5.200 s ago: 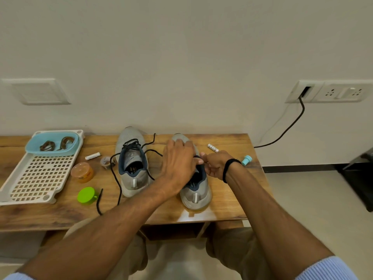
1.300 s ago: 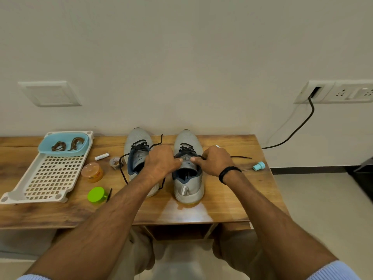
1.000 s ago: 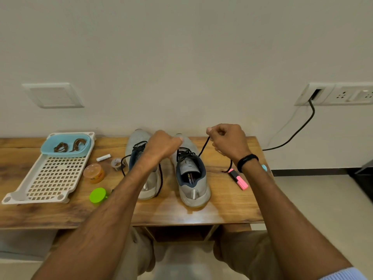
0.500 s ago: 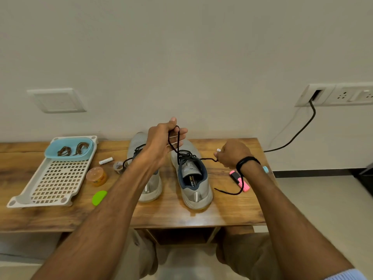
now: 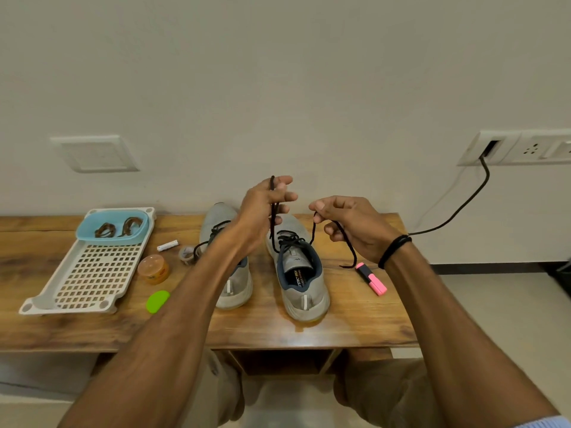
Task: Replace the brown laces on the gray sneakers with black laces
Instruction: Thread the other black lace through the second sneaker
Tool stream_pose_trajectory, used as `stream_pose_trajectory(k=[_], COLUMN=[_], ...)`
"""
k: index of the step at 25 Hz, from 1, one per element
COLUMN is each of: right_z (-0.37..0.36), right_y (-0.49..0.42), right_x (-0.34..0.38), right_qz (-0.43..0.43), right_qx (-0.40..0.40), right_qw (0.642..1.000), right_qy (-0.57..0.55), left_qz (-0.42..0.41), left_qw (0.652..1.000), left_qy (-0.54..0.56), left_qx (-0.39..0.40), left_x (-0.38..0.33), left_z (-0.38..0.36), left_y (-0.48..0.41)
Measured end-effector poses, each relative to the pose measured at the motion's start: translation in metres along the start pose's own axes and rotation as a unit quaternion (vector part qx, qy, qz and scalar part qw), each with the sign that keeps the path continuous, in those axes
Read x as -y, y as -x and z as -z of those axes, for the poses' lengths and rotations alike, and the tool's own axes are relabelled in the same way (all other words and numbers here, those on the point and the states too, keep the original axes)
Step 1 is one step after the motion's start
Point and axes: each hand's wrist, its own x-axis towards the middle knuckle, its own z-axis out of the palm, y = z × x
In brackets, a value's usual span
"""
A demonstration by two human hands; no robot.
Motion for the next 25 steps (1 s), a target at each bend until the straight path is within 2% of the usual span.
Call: stream_pose_trajectory(k=[2,4,6,8,9,11,12,14,16,18,20,22,25], right_z=[-0.001,-0.002,-0.002,0.002,0.003,0.002,0.001,-0.003,-0.004,-0.002,-0.001,-0.002,-0.004], right_y=[0.0,-0.002,-0.007,-0.012,-0.014,-0.014,-0.013,-0.012,-0.013,-0.015,-0.016,-0.016,-0.013], right_x=[-0.001,-0.003,-0.009,-0.016,-0.017,-0.017,-0.016,-0.015,-0.017,-0.02,-0.021,-0.021,-0.018], right_qz=[0.029,0.052,0.081,0.099,0.101,0.113,0.123,0.131,0.125,0.117,0.12,0.142,0.186], right_qx=[0.016,0.003,-0.056,-0.113,-0.118,-0.089,-0.074,-0.048,-0.048,-0.073,-0.091,-0.091,-0.091], right_qw=[0.999,0.995,0.968,0.91,0.894,0.896,0.898,0.908,0.917,0.914,0.907,0.899,0.881], right_qy=[0.029,0.09,0.232,0.386,0.421,0.42,0.416,0.395,0.376,0.381,0.393,0.404,0.426], left_qz=[-0.018,-0.052,-0.079,-0.039,-0.004,0.05,0.063,0.081,0.12,0.138,0.074,0.009,0.006], left_qw=[0.975,0.944,0.953,0.973,0.969,0.942,0.942,0.973,0.982,0.966,0.935,0.912,0.886], left_qy=[-0.219,-0.325,-0.283,-0.218,-0.243,-0.33,-0.327,-0.215,-0.148,-0.218,-0.343,-0.404,-0.464], left_qx=[0.017,-0.017,-0.073,-0.06,-0.037,0.018,0.034,0.014,-0.02,-0.027,-0.054,-0.075,-0.008], left_x=[0.009,0.009,0.003,0.0,0.002,0.005,0.005,-0.002,-0.008,-0.005,0.008,0.016,0.021], left_z=[-0.005,-0.011,-0.008,-0.003,-0.001,-0.003,-0.007,-0.011,-0.01,-0.013,-0.017,-0.024,-0.028], left_y=[-0.001,0.002,0.001,-0.003,-0.006,-0.006,-0.003,0.0,-0.004,-0.004,-0.007,-0.009,-0.017])
